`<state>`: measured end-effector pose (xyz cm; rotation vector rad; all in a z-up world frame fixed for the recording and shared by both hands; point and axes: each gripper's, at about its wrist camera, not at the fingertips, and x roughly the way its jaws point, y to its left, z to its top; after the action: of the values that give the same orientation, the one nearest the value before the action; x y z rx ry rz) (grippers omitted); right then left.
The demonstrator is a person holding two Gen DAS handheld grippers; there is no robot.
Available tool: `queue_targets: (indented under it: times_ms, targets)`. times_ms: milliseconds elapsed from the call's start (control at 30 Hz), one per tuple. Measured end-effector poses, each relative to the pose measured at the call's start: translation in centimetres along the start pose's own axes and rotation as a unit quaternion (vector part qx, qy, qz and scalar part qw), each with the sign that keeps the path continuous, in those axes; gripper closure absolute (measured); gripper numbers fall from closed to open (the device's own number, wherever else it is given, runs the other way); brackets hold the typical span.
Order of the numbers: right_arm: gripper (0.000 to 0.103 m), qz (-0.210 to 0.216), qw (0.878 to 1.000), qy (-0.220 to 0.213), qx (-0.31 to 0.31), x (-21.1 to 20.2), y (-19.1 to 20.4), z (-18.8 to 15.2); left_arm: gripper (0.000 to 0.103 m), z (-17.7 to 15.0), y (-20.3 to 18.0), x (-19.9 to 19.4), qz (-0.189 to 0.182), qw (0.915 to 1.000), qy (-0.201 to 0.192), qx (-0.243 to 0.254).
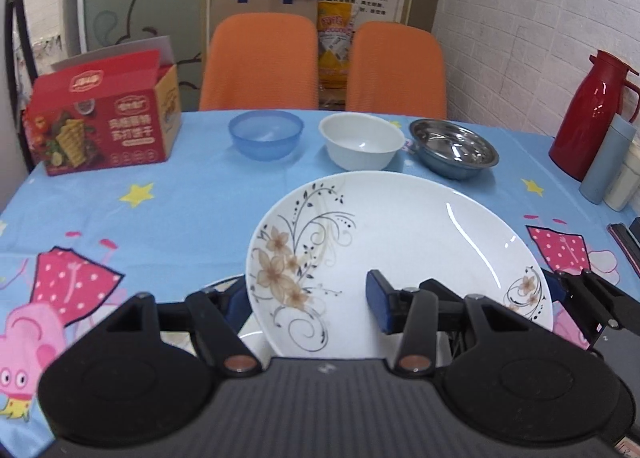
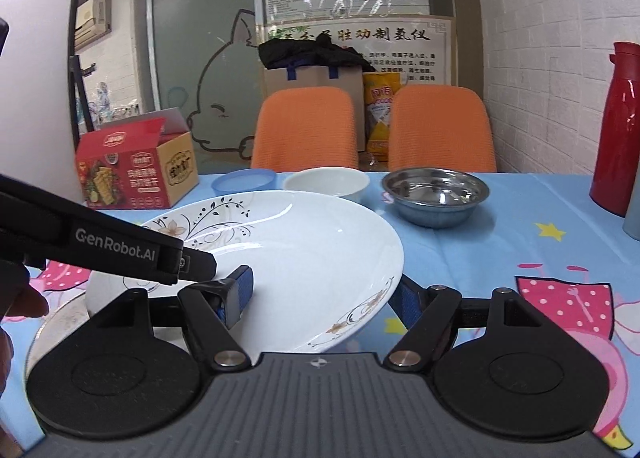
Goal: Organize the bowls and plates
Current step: 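Carry the floral plate onto the plate stack with the left tool, then open the left tool and withdraw from the stacked plates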
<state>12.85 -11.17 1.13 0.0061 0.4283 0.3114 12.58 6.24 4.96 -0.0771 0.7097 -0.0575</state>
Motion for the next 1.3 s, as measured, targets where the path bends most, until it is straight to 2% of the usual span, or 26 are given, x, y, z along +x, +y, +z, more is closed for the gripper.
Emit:
queue_targets:
  times_ms: [200,433,733,833,867,933,1000,1200,1300]
  targets:
    - [0.000,0.050,0.999,0.016,-0.013,0.0,4.6,-1.3,0.056,-3.1,4.4,-2.2,0.036,0.9990,0.003,-0.027]
    - [0.000,0.065,0.997,0.031,-0.039,0.0,7.9,-2.7,0.056,-5.2,6.9,-2.3,0.036,0.9980,0.009,-0.052]
    - [0.000,0.046,0.996,0.042,-0.061,0.4,8.6,-3.5,0.055,-6.1,7.8,-1.1,0.014,0.9978,0.011,-0.063]
    - [0.000,0.051,0.996,0.046,-0.059,0.7,8.6,-3.6,0.050,-6.1,7.9,-1.2,0.008,0.9983,0.010,-0.056]
    - [0.000,0.052,0.996,0.047,-0.060,0.7,8.6,-3.6,0.044,-6.1,7.9,-1.4,0.009,0.9984,0.004,-0.055]
    - [0.000,0.052,0.996,0.047,-0.061,0.7,8.6,-3.6,0.041,-5.9,7.7,-2.2,0.019,0.9987,-0.015,-0.045]
    - [0.000,0.051,0.996,0.047,-0.060,0.6,8.5,-3.5,0.031,-5.4,7.5,-3.0,0.025,0.9985,-0.034,-0.036]
    - [0.000,0.018,0.996,0.035,-0.081,-0.1,8.7,-3.4,0.031,-4.2,7.5,-4.4,0.026,0.9969,-0.061,-0.043]
    - [0.000,0.047,0.994,0.051,-0.080,-0.1,8.1,-3.2,0.031,-3.9,7.4,-4.4,0.029,0.9965,-0.063,-0.046]
